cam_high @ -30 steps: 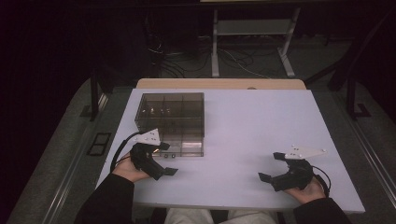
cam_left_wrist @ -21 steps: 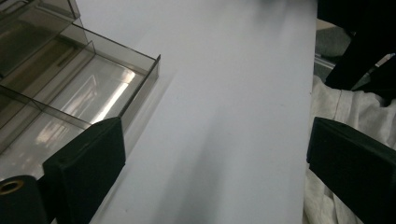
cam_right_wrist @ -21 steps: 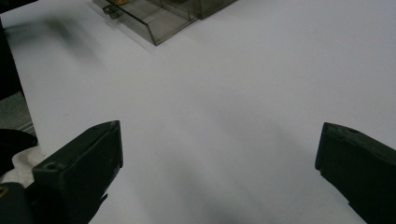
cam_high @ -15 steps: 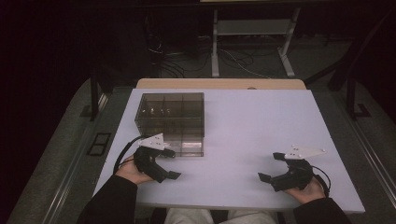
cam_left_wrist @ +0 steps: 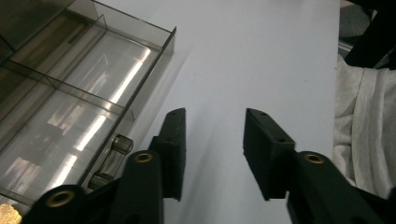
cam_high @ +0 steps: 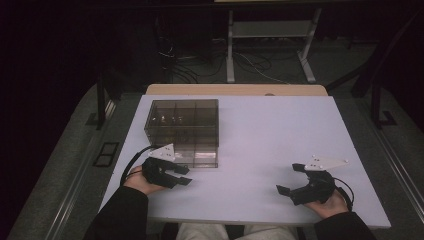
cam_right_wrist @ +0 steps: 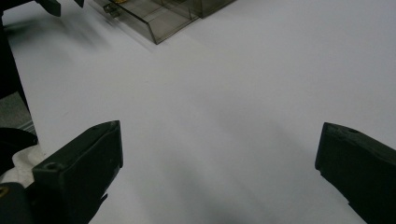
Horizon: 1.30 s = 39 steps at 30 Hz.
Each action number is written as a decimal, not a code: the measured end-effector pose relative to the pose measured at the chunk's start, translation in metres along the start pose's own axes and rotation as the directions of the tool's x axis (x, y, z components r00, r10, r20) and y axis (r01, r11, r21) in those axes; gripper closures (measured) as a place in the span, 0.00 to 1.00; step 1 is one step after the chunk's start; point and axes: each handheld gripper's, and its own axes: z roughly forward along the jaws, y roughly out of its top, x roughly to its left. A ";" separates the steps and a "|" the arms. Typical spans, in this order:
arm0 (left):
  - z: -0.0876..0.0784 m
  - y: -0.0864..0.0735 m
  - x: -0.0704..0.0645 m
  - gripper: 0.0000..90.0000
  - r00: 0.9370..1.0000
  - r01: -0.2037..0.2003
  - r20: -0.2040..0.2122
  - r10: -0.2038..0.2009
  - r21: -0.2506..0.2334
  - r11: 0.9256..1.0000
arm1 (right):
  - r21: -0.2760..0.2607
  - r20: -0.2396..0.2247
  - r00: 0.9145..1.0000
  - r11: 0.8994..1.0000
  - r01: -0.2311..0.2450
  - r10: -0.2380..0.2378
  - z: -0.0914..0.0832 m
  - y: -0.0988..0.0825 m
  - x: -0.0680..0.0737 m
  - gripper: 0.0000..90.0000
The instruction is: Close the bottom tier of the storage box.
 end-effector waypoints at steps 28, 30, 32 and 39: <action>0.021 -0.002 0.024 1.00 0.997 0.030 -0.069 -0.018 0.187 0.982 | -0.001 0.001 1.000 1.000 -0.002 0.002 -0.001 0.000 -0.001 0.01; 0.021 -0.002 0.026 1.00 0.997 0.034 -0.072 -0.021 0.181 0.983 | -0.001 0.002 1.000 1.000 0.001 -0.001 -0.001 0.000 -0.001 0.01; 0.021 -0.003 0.028 1.00 0.997 0.039 -0.078 -0.026 0.181 0.983 | -0.001 0.003 1.000 1.000 0.001 -0.001 -0.001 -0.001 -0.001 0.01; 0.022 -0.005 0.032 1.00 0.995 0.055 -0.094 -0.038 0.177 0.983 | -0.001 0.002 1.000 1.000 0.001 -0.001 -0.001 -0.001 -0.001 0.01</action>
